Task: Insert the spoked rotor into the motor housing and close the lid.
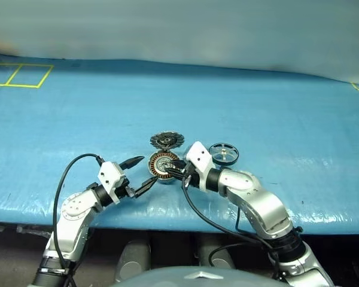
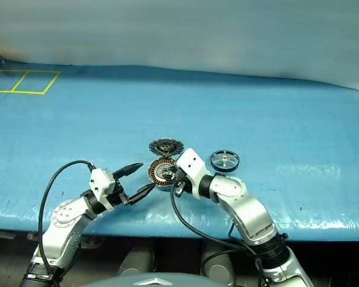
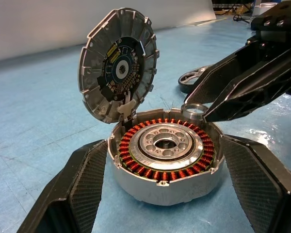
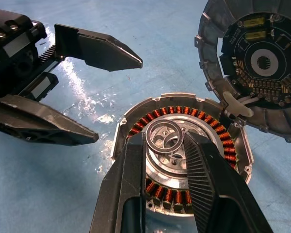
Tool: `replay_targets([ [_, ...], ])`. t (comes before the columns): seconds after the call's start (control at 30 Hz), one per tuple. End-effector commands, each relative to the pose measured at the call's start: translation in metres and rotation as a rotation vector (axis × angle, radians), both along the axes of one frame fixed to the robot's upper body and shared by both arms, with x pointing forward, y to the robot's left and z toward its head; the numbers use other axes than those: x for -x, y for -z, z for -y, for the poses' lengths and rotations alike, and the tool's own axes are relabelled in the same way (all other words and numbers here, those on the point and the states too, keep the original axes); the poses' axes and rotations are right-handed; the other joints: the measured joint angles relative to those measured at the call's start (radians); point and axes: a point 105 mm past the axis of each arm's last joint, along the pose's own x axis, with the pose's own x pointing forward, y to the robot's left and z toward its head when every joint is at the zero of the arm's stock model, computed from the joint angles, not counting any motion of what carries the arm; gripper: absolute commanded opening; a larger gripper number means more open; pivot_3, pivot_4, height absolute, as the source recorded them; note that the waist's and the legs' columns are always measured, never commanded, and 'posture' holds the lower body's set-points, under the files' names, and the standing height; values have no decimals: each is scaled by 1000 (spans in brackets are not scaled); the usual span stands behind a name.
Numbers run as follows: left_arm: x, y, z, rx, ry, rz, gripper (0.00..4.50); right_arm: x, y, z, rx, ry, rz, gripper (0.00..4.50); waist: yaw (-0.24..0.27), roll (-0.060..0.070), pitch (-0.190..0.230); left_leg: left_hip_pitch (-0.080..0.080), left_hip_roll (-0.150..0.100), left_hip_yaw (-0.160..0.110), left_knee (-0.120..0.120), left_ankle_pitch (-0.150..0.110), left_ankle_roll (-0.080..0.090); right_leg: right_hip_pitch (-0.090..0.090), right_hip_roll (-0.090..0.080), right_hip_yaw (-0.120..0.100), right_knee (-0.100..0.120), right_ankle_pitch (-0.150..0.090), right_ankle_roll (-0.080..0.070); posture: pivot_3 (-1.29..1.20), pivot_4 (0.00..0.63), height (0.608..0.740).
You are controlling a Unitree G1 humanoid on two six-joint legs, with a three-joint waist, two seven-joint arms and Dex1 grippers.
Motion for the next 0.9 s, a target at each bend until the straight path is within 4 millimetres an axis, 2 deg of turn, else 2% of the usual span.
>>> replay_targets([
  [0.03, 2, -7, 4, -5, 8, 51, 4023, -6, -5, -7, -2, -20, 40, 769, 0, 0, 0, 0, 0, 0, 0, 0, 0, 0, 0, 0, 0, 0, 0, 0, 150, 740],
  [0.37, 6, -4, 2, -20, -13, 55, 4023, -14, 9, -5, 25, 7, 7, 769, 0, 0, 0, 0, 0, 0, -1, 0, 0, 0, 0, 0, 0, 0, 0, 0, 150, 740],
  [0.9, 4, -2, 2, -27, -18, 61, 4023, -15, 9, -6, 30, 11, 16, 769, 0, 0, 0, 0, 0, 0, -1, 0, 0, 0, 0, 0, 0, 0, 0, 0, 150, 740],
])
